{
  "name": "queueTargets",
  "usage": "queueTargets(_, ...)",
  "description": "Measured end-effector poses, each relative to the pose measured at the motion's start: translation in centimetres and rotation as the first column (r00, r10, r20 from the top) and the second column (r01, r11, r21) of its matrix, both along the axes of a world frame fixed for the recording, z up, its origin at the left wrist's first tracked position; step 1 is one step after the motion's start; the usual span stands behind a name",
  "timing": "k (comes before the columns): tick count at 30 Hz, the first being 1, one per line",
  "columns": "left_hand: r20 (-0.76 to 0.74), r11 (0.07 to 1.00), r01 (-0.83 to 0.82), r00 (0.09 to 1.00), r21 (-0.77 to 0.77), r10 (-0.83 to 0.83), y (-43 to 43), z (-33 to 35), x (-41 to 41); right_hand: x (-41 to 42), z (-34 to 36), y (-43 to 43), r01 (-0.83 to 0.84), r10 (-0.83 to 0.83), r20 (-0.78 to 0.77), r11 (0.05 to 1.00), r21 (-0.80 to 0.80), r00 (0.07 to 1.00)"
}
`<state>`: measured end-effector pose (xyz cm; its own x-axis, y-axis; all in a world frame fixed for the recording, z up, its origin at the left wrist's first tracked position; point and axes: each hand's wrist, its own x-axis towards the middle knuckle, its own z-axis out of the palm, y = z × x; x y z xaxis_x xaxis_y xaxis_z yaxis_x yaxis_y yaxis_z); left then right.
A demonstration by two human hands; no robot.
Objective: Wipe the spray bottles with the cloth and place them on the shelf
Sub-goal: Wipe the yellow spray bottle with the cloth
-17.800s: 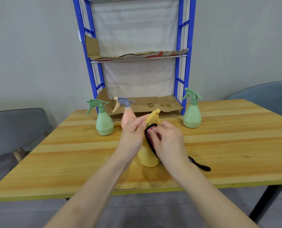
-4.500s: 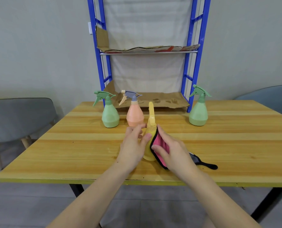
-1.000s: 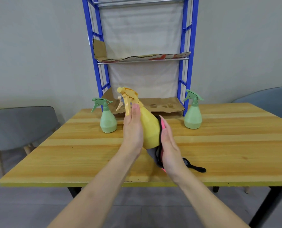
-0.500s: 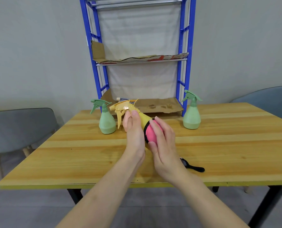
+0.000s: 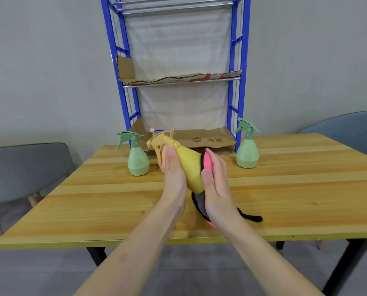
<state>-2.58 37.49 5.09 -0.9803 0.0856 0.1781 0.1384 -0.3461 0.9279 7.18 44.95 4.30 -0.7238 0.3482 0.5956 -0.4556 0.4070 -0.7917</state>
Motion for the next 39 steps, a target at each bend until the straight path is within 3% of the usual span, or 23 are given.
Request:
queueTargets(4, 0.080, 0.991, 0.117, 0.989, 0.062, -0.122, -0.7, 0.9, 1.7, -0.4, -1.9, 0.9, 0.134, -0.113, -0.074, 0.903, 0.409, 0.991)
queueTargets(10, -0.113, 0.990, 0.140, 0.984, 0.036, -0.135, -0.3, 1.0, 1.7, 0.1, -1.2, 1.5, 0.150, -0.128, -0.081, 0.760, 0.632, 0.989)
queueTargets(12, -0.123, 0.994, 0.109, 0.987, 0.016, -0.106, 0.0, 0.9, 1.6, 0.0, -1.0, 1.5, 0.075, -0.084, -0.006, 0.848, 0.524, 0.996)
queueTargets(15, -0.155, 0.991, 0.126, 0.979, -0.050, -0.132, -0.5, 1.9, 2.8, -0.1, -1.0, 1.6, -0.096, 0.076, 0.142, 0.986, 0.140, 0.987)
queueTargets(18, -0.190, 0.975, 0.176, 0.961, -0.137, -0.200, -0.7, 2.3, 3.8, -0.4, -1.1, 2.1, -0.173, 0.232, 0.237, 0.954, -0.243, 0.944)
queueTargets(20, -0.170, 0.971, 0.172, 0.965, -0.169, -0.200, -0.8, 2.6, 4.4, -0.4, -1.1, 2.1, -0.173, 0.229, 0.262, 0.960, -0.222, 0.938)
queueTargets(22, -0.139, 0.966, 0.200, 0.965, -0.162, -0.223, -0.5, 2.8, 4.7, 0.0, -0.7, 1.6, -0.100, 0.090, 0.241, 0.995, 0.030, 0.966)
queueTargets(24, -0.145, 0.958, 0.244, 0.953, -0.149, -0.265, -0.3, 2.9, 5.1, 0.4, -0.4, 1.2, -0.001, -0.048, 0.159, 0.955, 0.297, 0.986)
queueTargets(26, -0.166, 0.961, 0.215, 0.956, -0.171, -0.243, -0.1, 3.1, 5.2, 0.5, -0.5, 1.2, -0.006, -0.042, 0.127, 0.933, 0.360, 0.991)
queueTargets(28, -0.174, 0.975, 0.140, 0.970, -0.172, -0.170, -0.1, 2.7, 4.4, 0.6, -0.6, 1.3, -0.061, 0.020, 0.159, 0.964, 0.258, 0.987)
queueTargets(31, -0.182, 0.989, 0.084, 0.978, -0.121, -0.105, -0.4, 2.2, 3.8, 0.6, -1.1, 1.2, -0.124, 0.143, 0.178, 0.985, -0.117, 0.974)
queueTargets(35, -0.189, 0.998, 0.018, 0.982, -0.066, -0.030, -0.6, 2.9, 3.3, 0.0, -1.9, 0.6, -0.212, 0.349, 0.103, 0.750, -0.627, 0.931)
queueTargets(36, -0.202, 0.997, -0.022, 0.979, -0.076, 0.006, -0.5, 3.0, 3.0, -0.2, -1.9, 0.6, -0.216, 0.365, 0.090, 0.711, -0.669, 0.927)
queueTargets(39, -0.267, 0.986, -0.128, 0.959, -0.107, 0.096, 0.0, 3.3, 2.6, -1.0, -1.9, 0.5, -0.202, 0.325, 0.081, 0.745, -0.635, 0.942)
